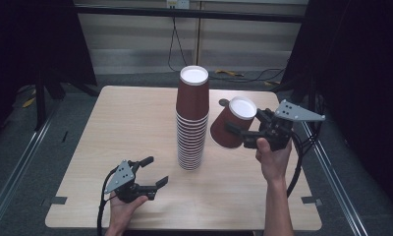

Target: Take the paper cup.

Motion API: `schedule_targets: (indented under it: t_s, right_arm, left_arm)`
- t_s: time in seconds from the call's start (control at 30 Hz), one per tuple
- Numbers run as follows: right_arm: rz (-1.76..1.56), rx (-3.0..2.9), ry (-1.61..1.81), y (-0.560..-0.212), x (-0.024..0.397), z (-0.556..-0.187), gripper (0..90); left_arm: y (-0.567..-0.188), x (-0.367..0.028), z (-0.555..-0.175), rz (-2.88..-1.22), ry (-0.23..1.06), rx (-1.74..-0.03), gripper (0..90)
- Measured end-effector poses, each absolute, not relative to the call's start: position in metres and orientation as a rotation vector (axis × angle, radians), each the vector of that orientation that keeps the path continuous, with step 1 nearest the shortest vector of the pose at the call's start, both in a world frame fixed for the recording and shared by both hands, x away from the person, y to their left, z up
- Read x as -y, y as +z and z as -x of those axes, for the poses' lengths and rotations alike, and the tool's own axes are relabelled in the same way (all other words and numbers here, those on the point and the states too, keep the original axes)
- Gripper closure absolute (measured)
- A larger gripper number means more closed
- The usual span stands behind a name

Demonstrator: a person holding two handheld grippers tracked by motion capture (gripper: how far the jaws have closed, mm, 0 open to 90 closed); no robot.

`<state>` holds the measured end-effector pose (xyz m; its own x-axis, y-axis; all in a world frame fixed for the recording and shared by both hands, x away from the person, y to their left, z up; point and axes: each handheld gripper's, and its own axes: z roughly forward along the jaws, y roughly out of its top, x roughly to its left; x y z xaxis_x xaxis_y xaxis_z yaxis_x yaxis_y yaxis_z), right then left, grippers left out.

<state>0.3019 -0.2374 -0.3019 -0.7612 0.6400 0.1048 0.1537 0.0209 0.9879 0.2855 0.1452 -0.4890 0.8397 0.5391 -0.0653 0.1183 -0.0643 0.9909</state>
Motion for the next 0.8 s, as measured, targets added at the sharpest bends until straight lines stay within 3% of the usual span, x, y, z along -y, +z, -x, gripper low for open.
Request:
schedule_targets:
  t_s: [0.8]
  right_arm:
    - [-0.869, -2.058, 1.809, -0.378, 0.214, -0.282, 20.7]
  left_arm:
    - [-0.479, -0.128, -0.279, -1.641, 0.307, -0.433, 15.7]
